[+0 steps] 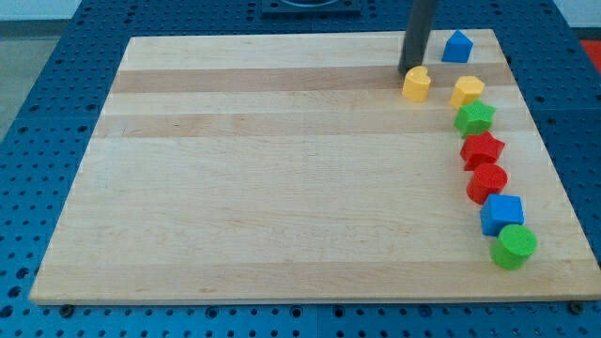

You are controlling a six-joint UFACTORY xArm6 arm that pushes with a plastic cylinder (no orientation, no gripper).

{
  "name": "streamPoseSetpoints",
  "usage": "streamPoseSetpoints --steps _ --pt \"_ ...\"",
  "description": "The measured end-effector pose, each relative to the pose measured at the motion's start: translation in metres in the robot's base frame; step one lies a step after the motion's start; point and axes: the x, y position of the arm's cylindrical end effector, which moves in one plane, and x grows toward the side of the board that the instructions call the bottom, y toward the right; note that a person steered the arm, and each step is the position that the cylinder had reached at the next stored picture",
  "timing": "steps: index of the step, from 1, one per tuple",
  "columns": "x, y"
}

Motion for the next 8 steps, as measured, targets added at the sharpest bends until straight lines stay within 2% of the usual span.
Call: streamPoseSetpoints --steps 1,2,3,4,8 --pt "-0.012 0.007" --pt "-0.024 0.057" --pt "-0.009 0.096" --pt "0.004 0.078" --pt "0.041 -0.077"
